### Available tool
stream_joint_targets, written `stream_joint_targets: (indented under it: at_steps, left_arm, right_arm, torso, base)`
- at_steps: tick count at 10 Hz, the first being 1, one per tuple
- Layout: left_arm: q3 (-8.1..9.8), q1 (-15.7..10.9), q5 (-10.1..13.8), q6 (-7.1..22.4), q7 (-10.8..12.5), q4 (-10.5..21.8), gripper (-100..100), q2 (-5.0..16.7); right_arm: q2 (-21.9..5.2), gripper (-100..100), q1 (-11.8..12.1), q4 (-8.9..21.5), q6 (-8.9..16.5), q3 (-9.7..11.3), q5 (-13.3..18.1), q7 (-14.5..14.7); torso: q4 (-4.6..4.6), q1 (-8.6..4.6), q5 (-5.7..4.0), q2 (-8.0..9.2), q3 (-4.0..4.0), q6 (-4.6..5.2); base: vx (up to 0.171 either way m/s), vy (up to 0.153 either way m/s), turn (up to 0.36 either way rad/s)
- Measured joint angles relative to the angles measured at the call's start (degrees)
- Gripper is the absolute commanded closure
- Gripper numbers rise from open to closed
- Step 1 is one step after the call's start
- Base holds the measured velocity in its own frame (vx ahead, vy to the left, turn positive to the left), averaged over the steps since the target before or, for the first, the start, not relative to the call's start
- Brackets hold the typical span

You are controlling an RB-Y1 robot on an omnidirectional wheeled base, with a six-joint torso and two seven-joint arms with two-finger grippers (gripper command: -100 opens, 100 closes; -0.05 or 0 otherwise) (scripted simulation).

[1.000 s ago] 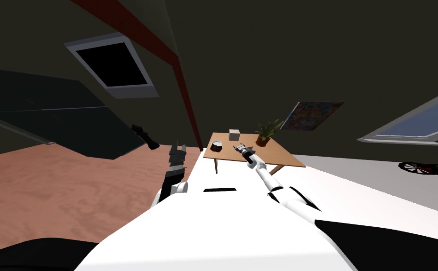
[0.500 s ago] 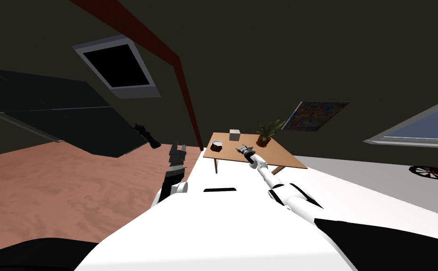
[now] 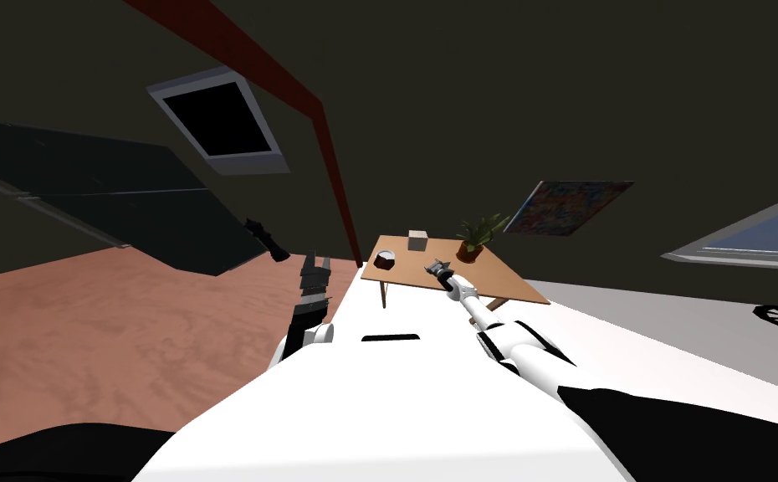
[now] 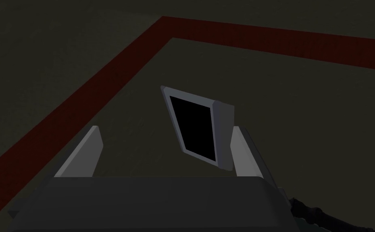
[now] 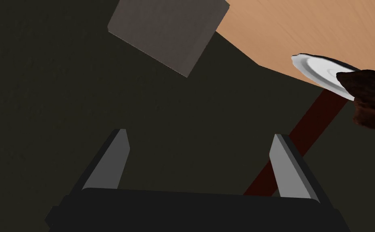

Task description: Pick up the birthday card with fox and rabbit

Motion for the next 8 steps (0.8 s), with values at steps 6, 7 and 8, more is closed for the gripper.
stream_joint_targets:
  at_steps: [6, 7, 8]
  left_arm:
    - [0.0, 0.0, 0.0, 0.0, 0.0, 0.0, 0, 0.0]
    - [0.0, 0.0, 0.0, 0.0, 0.0, 0.0, 0, 0.0]
    - [0.0, 0.0, 0.0, 0.0, 0.0, 0.0, 0, 0.0]
  right_arm:
    - [-1.97, -100, -2.21, 7.33, 1.93, 0.44, 4.85, 1.39]
    - [-3.22, -100, -2.42, 8.55, 2.94, 1.8, 6.05, 0.87]
    - [-1.97, -100, -2.86, 11.68, 1.55, -2.29, 7.23, 3.8]
  torso:
    - [-0.01, -0.01, 0.0, -0.06, -0.03, -0.02]
    - [-0.01, -0.07, -0.01, -0.07, -0.04, 0.0]
    - [-0.03, -0.03, -0.02, -0.09, -0.06, 0.0]
  base:
    - [0.002, -0.039, 0.046]
    - [0.013, -0.049, 0.026]
    - [0.005, -0.018, -0.009]
